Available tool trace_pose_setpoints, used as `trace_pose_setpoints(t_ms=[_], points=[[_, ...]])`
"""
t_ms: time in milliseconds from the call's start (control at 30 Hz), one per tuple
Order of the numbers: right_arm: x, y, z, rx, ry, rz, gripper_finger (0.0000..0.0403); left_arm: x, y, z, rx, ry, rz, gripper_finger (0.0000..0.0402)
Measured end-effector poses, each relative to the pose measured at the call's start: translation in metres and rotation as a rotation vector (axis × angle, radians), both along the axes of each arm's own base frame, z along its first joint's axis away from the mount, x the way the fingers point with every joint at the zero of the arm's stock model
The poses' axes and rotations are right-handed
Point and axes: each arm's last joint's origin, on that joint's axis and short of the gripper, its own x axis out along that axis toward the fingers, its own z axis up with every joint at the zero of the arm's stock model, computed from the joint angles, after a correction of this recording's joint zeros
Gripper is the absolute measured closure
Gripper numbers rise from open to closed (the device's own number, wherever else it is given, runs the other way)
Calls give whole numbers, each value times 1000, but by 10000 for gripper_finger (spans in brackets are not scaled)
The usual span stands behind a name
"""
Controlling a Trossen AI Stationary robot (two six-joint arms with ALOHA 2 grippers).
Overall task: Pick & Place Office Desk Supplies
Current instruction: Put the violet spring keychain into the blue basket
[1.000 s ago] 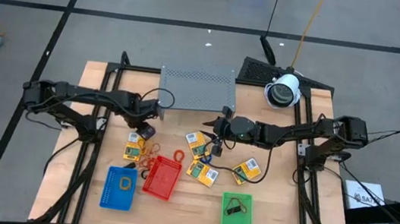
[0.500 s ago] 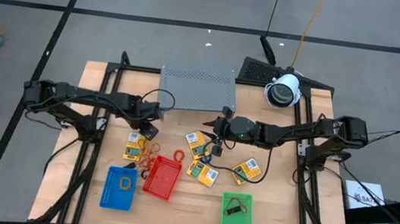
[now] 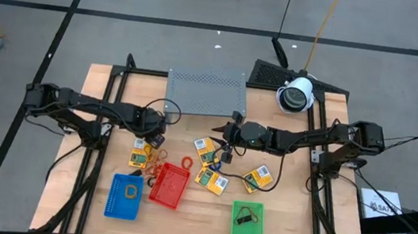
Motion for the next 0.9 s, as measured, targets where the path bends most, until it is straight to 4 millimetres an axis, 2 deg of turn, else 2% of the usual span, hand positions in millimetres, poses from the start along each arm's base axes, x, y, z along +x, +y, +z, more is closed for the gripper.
trace_pose_setpoints(t_ms=[333,800,900], points=[[0,0,0,0,-1,0,271,-1,-12,-25,15,-146,45,234],[0,0,1,2,-8,-1,271,-10,-14,-29,2,-75,71,235],[0,0,1,2,-8,-1,271,-11,-14,-29,5,-73,71,258]])
